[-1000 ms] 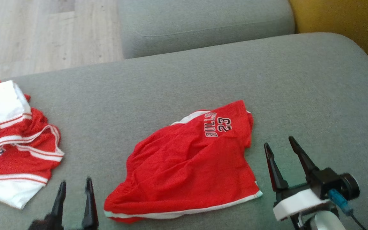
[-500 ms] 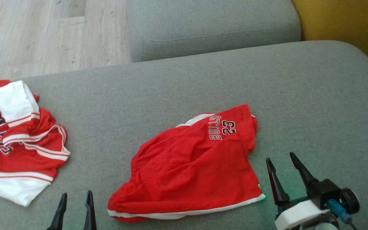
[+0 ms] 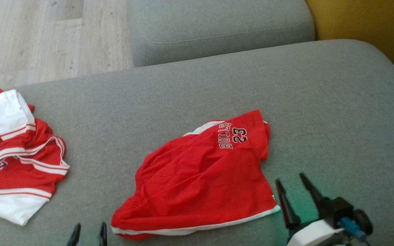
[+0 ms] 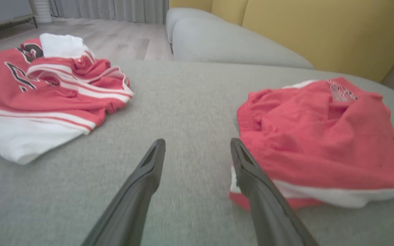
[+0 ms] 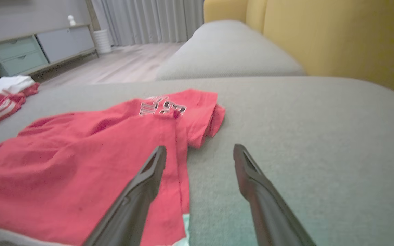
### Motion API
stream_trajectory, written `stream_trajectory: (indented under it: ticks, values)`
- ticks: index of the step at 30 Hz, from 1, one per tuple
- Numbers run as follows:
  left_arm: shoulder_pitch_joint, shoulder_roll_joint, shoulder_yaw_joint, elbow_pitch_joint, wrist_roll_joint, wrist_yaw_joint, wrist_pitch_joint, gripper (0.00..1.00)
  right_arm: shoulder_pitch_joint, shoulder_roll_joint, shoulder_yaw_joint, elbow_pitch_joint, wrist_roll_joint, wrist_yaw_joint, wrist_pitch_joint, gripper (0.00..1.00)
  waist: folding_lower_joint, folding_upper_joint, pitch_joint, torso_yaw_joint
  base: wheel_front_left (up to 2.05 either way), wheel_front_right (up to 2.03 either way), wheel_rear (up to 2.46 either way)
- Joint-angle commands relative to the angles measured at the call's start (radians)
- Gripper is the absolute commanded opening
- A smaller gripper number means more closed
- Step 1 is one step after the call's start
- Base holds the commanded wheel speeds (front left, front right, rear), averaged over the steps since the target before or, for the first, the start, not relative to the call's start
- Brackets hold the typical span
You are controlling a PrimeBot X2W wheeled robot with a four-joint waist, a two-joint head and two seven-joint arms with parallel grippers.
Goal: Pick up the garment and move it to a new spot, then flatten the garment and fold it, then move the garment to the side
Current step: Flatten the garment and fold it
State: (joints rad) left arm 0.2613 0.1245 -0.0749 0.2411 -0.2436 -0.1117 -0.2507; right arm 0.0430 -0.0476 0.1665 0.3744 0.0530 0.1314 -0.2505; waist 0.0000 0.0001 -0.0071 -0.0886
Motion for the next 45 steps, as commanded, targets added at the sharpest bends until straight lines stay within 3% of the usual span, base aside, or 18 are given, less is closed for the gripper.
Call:
stream_trajectory:
  ticks: [1, 12, 22, 45]
  values:
    - [-0.013, 0.027, 0.013, -0.007, -0.004, -0.008, -0.004, 1.00, -0.039, -0.003, 0.041, -0.001, 0.010, -0.001, 0.017, 1.00, 0.0000, -0.0001, 0.004, 0.004, 0.00, 0.00, 0.00]
    - [-0.040, 0.129, -0.107, 0.016, -0.106, -0.018, 0.058, 1.00, -0.079, -0.003, 0.112, 0.132, 0.016, -0.001, 0.160, 1.00, 0.0000, -0.0001, 0.041, 0.004, 0.00, 0.00, 0.00]
    - [-0.082, 0.198, -0.210, 0.032, -0.205, -0.019, 0.084, 1.00, -0.116, -0.003, 0.158, 0.194, 0.050, -0.001, 0.218, 1.00, 0.0000, -0.0001, 0.067, 0.007, 0.00, 0.00, 0.00]
    - [-0.149, 0.304, -0.374, -0.003, -0.457, -0.019, 0.101, 1.00, -0.137, -0.003, 0.180, 0.210, 0.062, -0.001, 0.227, 1.00, 0.0000, -0.0001, 0.077, -0.042, 0.00, 0.00, 0.00]
